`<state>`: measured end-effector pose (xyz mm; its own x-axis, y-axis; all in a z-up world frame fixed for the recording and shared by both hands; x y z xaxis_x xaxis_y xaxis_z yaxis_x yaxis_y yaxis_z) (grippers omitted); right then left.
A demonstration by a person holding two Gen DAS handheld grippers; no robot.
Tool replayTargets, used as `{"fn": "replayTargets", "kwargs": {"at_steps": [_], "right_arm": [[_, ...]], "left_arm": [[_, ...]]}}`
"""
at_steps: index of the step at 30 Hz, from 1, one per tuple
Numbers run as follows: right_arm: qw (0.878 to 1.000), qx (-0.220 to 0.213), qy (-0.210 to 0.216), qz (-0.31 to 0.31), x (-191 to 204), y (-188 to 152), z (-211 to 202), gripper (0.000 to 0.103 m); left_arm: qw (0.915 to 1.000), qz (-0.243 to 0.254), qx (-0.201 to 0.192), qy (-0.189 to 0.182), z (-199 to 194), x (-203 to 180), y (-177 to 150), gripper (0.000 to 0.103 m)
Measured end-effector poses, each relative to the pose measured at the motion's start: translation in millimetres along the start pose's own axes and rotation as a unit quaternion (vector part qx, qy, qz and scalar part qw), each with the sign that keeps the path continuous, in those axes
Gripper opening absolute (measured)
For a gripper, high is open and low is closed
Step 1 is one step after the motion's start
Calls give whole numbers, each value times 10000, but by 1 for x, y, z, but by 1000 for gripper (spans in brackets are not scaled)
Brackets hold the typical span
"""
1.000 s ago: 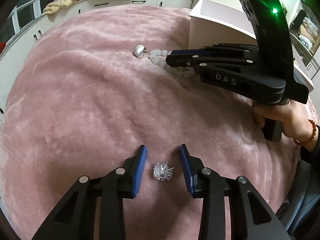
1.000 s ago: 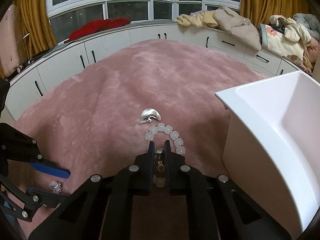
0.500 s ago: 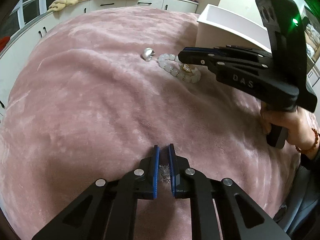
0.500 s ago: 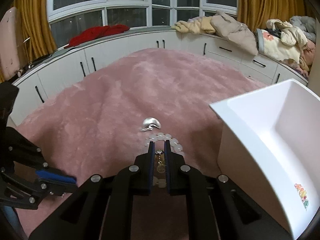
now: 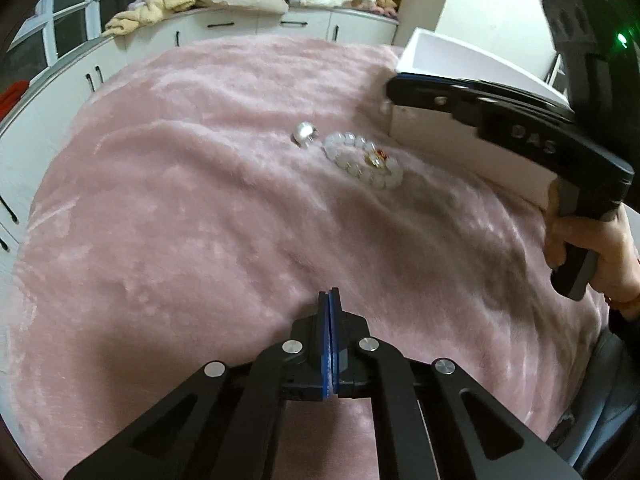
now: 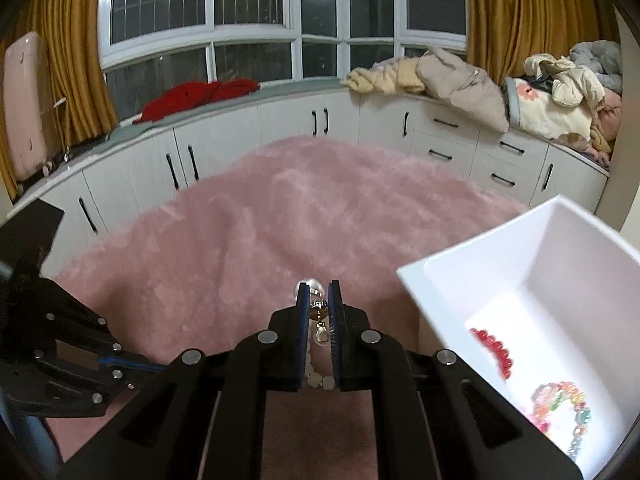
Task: Organize jewelry
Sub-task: 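Close the left tool on the silver flower charm and lift it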
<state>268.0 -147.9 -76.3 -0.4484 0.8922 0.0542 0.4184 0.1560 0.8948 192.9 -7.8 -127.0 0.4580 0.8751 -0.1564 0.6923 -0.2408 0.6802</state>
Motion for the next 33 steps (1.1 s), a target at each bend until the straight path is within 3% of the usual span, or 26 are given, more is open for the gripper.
{"fn": "replayTargets", "kwargs": {"at_steps": [9,11,12,14,19,22,24,28,33], "right_arm": [[9996,-273,-99,28,-5,24,-26,10],[9995,-304,-99,9,-4,26,-31,10],[9995,-307,-99,-12,-4,27,-32,10],[9994,-328,-99,-59,-3,29,-35,10],[9991,-395,-98,-68,-1,36,-44,10],[9990,-439,-99,-29,-3,39,-49,10],[9989,-467,-105,-19,-4,40,-53,10],[9986,-514,-101,-18,-3,43,-58,10],[9984,-566,-85,-29,-3,47,-66,10]], "left_arm": [[9986,-343,-383,105,-23,20,12,6],[9985,-426,-355,-28,-27,20,12,6],[9987,-416,-288,-104,-27,17,10,15],[9996,-176,-221,14,-27,10,6,24],[9994,316,89,-131,-22,-14,-7,27],[9980,552,285,-134,-15,-22,-16,26],[9967,658,457,-164,-8,-25,-23,13],[9969,629,462,-94,-6,-22,-23,7],[9968,632,496,56,-7,-19,-24,8]]}}
Point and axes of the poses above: each gripper's, at about its wrist camera, not at the fingertips, and z roughly the way its jaws point, x to its left, y to its top, the point moved 7 cm from there along z, roughly the way its jaws point, and after that the axes turned 10 degrees about -x, right-handed, at the moved point
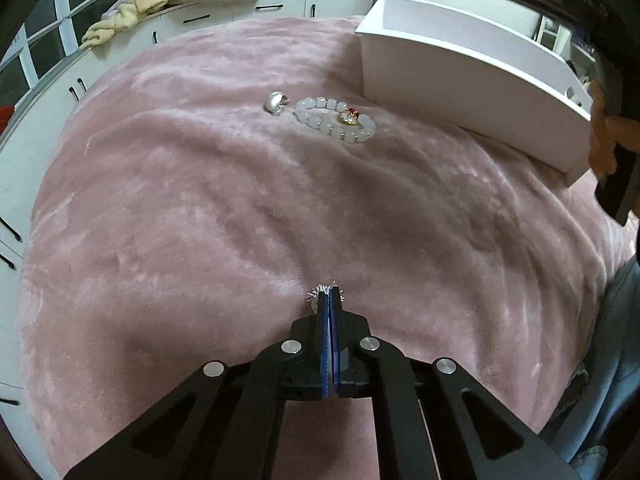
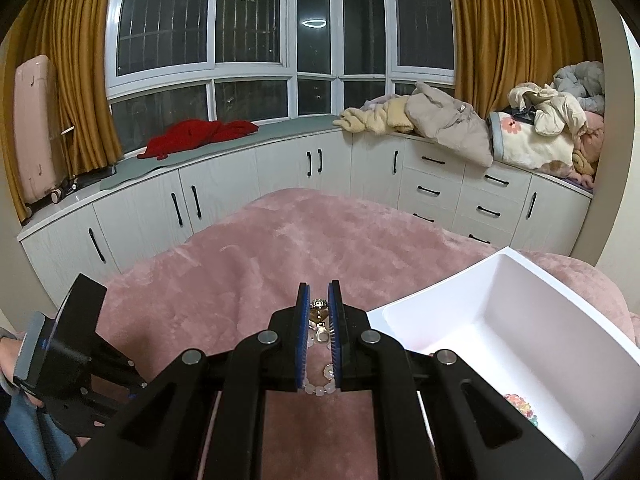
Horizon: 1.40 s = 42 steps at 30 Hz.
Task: Organize jewelry
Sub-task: 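Close the left tool on the silver flower charm and lift it, then carry the flower charm and gold charm into the white box with both tools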
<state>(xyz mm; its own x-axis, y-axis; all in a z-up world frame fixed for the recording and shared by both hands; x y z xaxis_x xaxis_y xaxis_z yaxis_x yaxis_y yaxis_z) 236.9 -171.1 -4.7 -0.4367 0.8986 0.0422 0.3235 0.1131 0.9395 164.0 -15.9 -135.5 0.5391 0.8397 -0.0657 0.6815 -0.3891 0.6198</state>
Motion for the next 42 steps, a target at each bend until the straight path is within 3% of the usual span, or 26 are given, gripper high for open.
{"fn": "replayTargets", "kwargs": {"at_steps": [2,3,4,8,11,21,27,42], "right_arm": [[10000,-15,2,7,-1,2,-3,10],[10000,-27,2,15,-2,3,-4,10],[10000,-38,7,26,-2,4,-5,10],[10000,-71,17,34,-3,6,-7,10],[9999,-99,32,40,-3,8,-10,10],[9996,-265,38,109,-8,22,-27,10],[9991,-325,85,247,-17,31,-38,10],[9962,-372,48,784,-76,59,-82,10]], "left_arm": [[9999,106,58,79,2,-3,-1,13],[9998,160,74,132,4,-5,-2,29],[9995,230,113,175,6,-6,-3,35],[9992,289,164,208,9,-6,-7,34],[9992,193,166,303,10,1,-6,21],[9982,331,-86,490,1,-2,3,21],[9982,110,-274,526,-8,-1,18,21],[9948,-123,-955,344,-47,-30,117,21]]}}
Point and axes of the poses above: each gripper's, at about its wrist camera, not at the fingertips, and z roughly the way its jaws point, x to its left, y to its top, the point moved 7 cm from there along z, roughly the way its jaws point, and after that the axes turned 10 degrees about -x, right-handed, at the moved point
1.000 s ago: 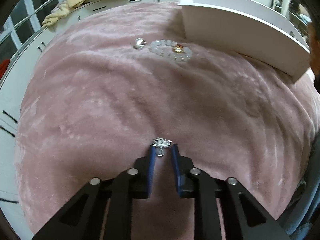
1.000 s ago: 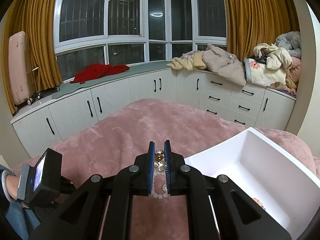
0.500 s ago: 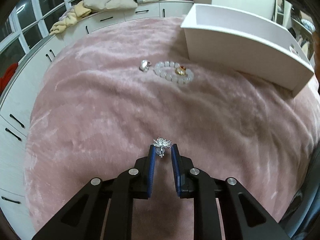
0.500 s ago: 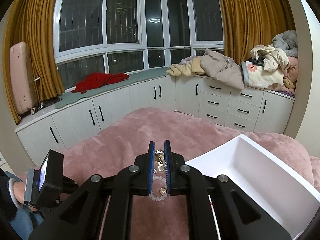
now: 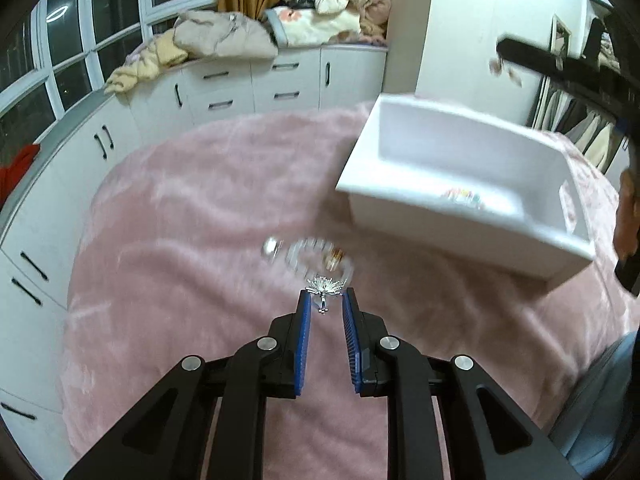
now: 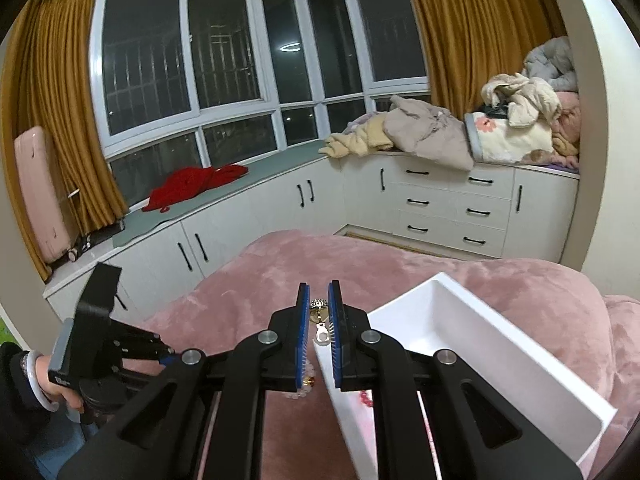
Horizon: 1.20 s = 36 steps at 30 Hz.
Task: Organize jewelry
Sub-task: 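Carry the flower charm and gold charm into the white box with both tools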
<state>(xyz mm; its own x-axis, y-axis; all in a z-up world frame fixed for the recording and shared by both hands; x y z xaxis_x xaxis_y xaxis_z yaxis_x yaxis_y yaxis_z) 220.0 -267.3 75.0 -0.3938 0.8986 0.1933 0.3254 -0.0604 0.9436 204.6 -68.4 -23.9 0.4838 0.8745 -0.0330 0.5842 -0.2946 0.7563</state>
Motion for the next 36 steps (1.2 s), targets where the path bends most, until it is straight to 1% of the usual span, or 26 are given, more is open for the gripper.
{"fn": "replayTargets", "kwargs": {"at_steps": [5,9,13,16,20,24,27,30,33,36], "right_arm": [[9996,43,-105,249,-25,9,-15,10],[9989,210,-389,134,-38,8,-19,10],[9972,505,-526,151,-51,-1,-16,10],[9935,861,-730,141,-65,-17,-8,10],[9857,1350,-1009,39,-81,-42,0,10],[9778,1667,-1269,-23,-94,-61,5,10],[9680,2043,-1445,-161,-101,-77,11,10],[9604,2381,-1424,-245,-102,-98,17,11],[9573,2503,-1422,-251,-105,-110,22,11],[9539,2609,-1458,-286,-108,-115,25,11]], "left_arm": [[9997,-55,-203,-109,-2,-18,40,21],[9992,-104,-268,-279,5,-35,67,21],[9988,61,-255,-423,17,-62,92,21],[9988,240,-175,-396,32,-81,105,21],[9984,429,47,-368,59,-102,113,21],[9968,596,371,-377,86,-118,114,21],[9944,763,625,-390,111,-126,111,21],[9928,653,891,-464,137,-124,105,21],[9917,457,1092,-505,162,-120,99,21],[9905,504,1207,-433,179,-118,94,21]]}}
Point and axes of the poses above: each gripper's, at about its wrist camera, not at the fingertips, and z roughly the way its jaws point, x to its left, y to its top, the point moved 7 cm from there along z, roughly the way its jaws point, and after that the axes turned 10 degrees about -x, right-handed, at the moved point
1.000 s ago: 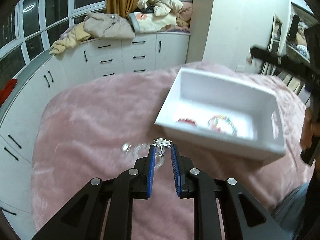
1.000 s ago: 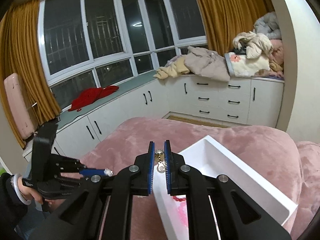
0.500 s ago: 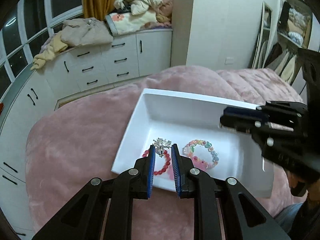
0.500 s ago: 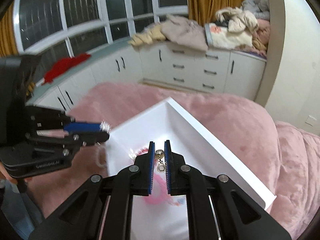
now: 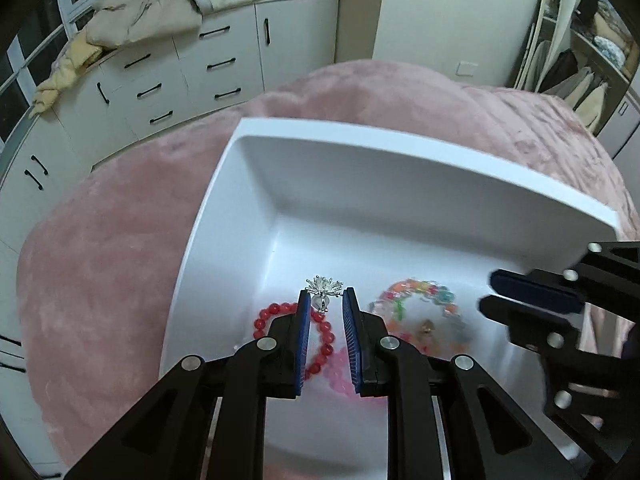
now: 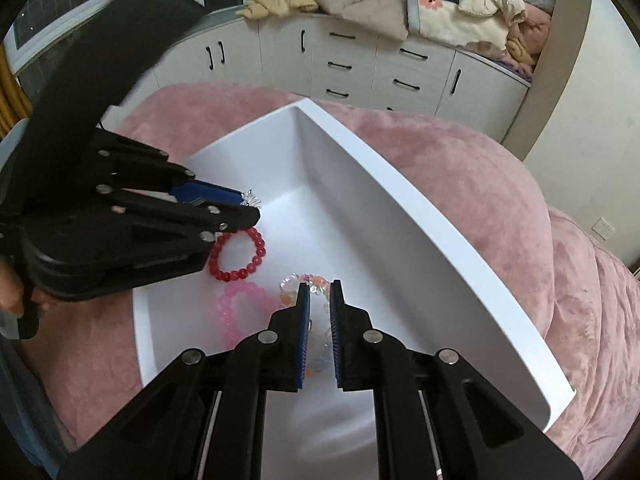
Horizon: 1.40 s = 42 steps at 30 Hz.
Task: Organize jewelry
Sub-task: 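Carry the flower charm and gold charm into the white box with both tools, then open both tools in the box and move them back toward the white bead bracelet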
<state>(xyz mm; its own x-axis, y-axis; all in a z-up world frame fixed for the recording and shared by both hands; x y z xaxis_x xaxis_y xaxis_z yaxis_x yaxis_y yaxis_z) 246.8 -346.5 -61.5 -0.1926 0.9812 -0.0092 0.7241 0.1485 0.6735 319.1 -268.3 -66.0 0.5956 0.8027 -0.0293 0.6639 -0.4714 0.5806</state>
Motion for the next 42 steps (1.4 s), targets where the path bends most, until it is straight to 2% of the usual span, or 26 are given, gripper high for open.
{"fn": "replayTargets", "kwargs": {"at_steps": [8,12,14,16,18,21,25,27,29,31,32,33,38,42], "right_arm": [[10000,52,-8,-69,0,3,3,13],[9997,108,-52,-213,2,4,1,32],[9996,122,-29,-238,3,4,0,33],[9995,101,-4,-288,6,6,-3,35],[9994,54,48,-331,9,8,-6,42],[9993,-34,38,-380,10,12,-14,44],[9987,-198,-17,-476,14,18,-24,47],[9982,-285,-20,-530,18,21,-30,54],[9976,-358,-55,-597,21,24,-33,56],[9966,-439,-90,-694,26,27,-37,62],[9961,-487,-90,-724,29,29,-39,72],[9953,-585,-63,-767,33,31,-42,79],[9916,-975,252,-814,55,42,-61,93],[9865,-1256,471,-938,75,48,-75,98]], "left_arm": [[9997,155,186,-3,18,-1,-4,22],[9996,155,232,0,22,0,-8,23],[9997,135,211,-7,21,0,-8,32],[9998,157,119,-17,15,0,-6,37],[9998,181,20,-53,7,-1,-4,41],[9995,213,-244,4,-11,3,3,47],[9977,134,-664,22,-40,13,14,68],[9959,201,-879,41,-56,17,17,72],[9941,258,-1049,104,-71,23,17,80],[9924,257,-1192,143,-86,29,17,86],[9911,235,-1292,194,-97,35,15,93],[9902,208,-1357,244,-105,40,14,95],[9865,-66,-1607,302,-140,70,-3,96],[9832,-384,-1727,454,-162,98,-23,98]]}}
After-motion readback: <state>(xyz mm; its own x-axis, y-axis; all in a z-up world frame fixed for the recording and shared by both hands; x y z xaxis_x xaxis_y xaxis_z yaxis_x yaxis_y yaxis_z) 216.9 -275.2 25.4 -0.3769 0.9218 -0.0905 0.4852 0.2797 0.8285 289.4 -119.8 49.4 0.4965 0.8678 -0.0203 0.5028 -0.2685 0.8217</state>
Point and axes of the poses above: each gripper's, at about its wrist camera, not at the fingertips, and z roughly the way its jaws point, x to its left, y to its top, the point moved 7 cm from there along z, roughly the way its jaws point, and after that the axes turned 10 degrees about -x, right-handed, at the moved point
